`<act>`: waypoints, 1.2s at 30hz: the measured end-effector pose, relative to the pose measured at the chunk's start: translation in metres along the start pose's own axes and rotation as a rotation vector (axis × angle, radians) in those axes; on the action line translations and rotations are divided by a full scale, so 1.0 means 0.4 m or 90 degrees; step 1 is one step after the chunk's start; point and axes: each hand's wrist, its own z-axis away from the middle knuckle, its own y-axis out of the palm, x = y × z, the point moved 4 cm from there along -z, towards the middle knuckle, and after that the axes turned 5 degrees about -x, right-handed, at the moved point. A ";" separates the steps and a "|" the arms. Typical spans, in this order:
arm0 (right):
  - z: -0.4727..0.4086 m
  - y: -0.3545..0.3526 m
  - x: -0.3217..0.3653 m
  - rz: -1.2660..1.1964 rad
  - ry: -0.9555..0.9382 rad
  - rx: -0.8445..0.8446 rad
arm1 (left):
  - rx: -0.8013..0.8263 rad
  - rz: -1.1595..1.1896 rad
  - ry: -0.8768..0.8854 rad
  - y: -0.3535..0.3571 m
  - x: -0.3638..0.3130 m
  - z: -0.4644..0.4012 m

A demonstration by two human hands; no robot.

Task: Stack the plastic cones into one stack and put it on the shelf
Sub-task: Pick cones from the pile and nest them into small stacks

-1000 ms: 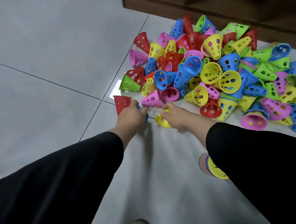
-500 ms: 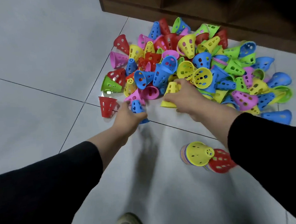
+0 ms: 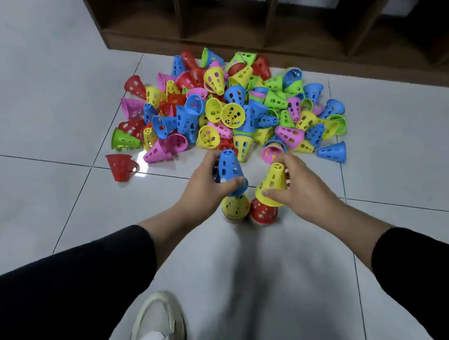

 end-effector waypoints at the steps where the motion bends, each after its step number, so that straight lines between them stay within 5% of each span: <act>1: 0.016 0.006 0.000 0.017 -0.004 0.000 | 0.003 -0.023 0.008 0.011 -0.001 0.014; 11: 0.067 0.100 -0.055 0.097 -0.022 0.090 | 0.120 -0.302 -0.026 0.081 0.063 0.044; 16: 0.030 0.073 -0.037 0.011 -0.027 -0.017 | -0.015 -0.286 -0.035 0.007 0.098 0.055; 24: -0.199 0.134 0.145 0.077 -0.086 0.064 | -0.367 -0.257 -0.236 -0.367 0.276 -0.020; 30: -0.341 0.338 0.280 0.083 -0.060 0.215 | -0.381 -0.282 -0.362 -0.528 0.398 -0.070; 36: -0.421 0.517 0.340 0.027 0.025 0.273 | -0.378 -0.275 -0.351 -0.584 0.440 -0.158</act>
